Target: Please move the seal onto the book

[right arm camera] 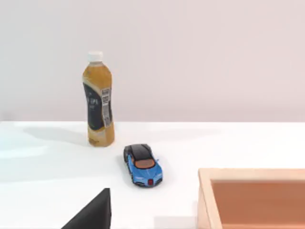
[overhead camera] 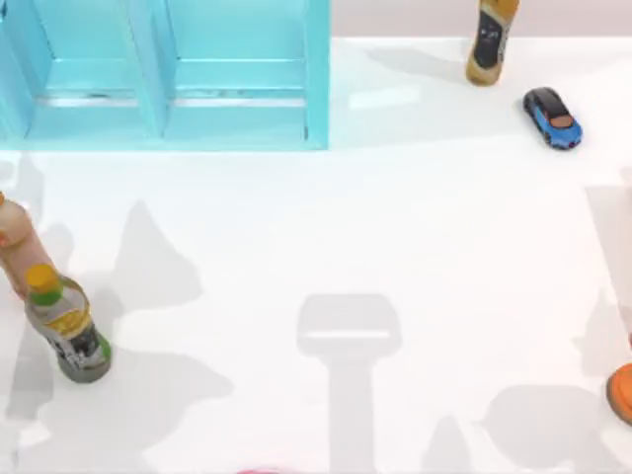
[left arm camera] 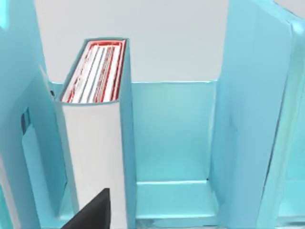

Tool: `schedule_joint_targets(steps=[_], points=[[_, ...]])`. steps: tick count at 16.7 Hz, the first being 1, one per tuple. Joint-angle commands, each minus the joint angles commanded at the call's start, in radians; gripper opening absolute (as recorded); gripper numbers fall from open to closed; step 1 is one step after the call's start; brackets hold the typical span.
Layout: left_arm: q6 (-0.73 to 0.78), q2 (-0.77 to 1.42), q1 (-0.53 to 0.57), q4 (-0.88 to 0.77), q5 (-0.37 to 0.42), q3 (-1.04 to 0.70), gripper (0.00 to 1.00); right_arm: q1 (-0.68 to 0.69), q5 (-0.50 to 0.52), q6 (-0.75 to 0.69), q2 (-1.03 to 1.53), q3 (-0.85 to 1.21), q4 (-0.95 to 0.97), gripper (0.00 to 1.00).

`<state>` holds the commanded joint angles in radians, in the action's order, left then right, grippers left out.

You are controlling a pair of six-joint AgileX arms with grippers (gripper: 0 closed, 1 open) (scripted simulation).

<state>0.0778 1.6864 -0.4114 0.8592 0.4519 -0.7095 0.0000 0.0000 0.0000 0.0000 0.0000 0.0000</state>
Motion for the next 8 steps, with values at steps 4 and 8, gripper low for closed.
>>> schedule_joint_targets(steps=[4,8], points=[[0.006,0.325,-0.075,0.162,0.088,-0.134,1.0,0.0,0.0,0.0,0.0,0.0,0.0,1.0],[0.007,0.491,-0.115,0.262,0.139,-0.219,1.0,0.0,0.0,0.0,0.0,0.0,0.0,1.0]])
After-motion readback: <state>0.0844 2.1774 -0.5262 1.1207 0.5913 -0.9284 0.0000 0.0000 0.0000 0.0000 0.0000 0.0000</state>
